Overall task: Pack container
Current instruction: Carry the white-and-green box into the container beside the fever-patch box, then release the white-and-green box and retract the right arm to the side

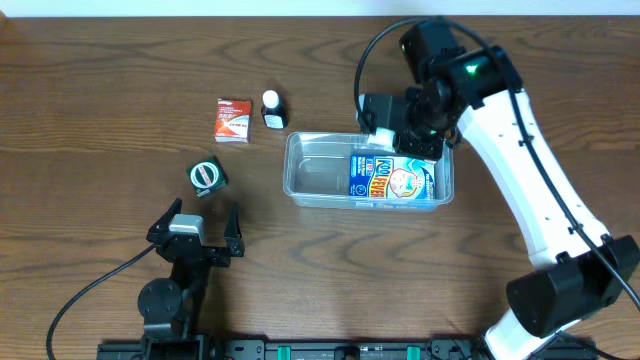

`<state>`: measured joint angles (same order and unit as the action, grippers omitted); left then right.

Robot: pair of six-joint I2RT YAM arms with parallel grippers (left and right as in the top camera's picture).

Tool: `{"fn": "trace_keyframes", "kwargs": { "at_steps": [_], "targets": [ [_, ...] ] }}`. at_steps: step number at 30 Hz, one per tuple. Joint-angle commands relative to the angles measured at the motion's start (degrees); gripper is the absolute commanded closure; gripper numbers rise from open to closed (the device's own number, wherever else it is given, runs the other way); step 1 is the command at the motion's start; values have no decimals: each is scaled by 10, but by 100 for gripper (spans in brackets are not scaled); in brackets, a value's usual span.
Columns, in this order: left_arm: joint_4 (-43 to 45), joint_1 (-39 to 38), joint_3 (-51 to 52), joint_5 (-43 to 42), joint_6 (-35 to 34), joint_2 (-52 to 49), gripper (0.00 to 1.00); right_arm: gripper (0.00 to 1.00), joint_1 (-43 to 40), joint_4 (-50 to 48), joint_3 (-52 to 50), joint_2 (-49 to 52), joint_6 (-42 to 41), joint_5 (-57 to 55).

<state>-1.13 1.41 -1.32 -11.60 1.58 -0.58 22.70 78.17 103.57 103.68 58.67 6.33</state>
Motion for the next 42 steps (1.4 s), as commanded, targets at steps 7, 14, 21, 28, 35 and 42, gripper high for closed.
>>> {"fn": "trace_keyframes", "kwargs": {
  "at_steps": [7, 14, 21, 28, 35, 42],
  "targets": [
    [-19, 3, 11, -3, 8, 3, 2, 91, 1, -92, -130, 5, 66, -66],
    [-19, 3, 11, -3, 8, 3, 2, 82, -8, -169, -186, 5, 66, -76],
    [-19, 3, 11, -3, 8, 3, 2, 81, -12, -226, -220, 5, 68, -76],
    [-19, 3, 11, -4, 8, 3, 2, 73, -13, -242, -241, 5, 81, -72],
    [-19, 3, 11, -3, 8, 3, 2, 57, -13, -242, -242, 5, 81, -60],
    [-19, 3, 11, -3, 8, 3, 2, 27, -13, -242, -241, 5, 81, -61]
  ]
}}
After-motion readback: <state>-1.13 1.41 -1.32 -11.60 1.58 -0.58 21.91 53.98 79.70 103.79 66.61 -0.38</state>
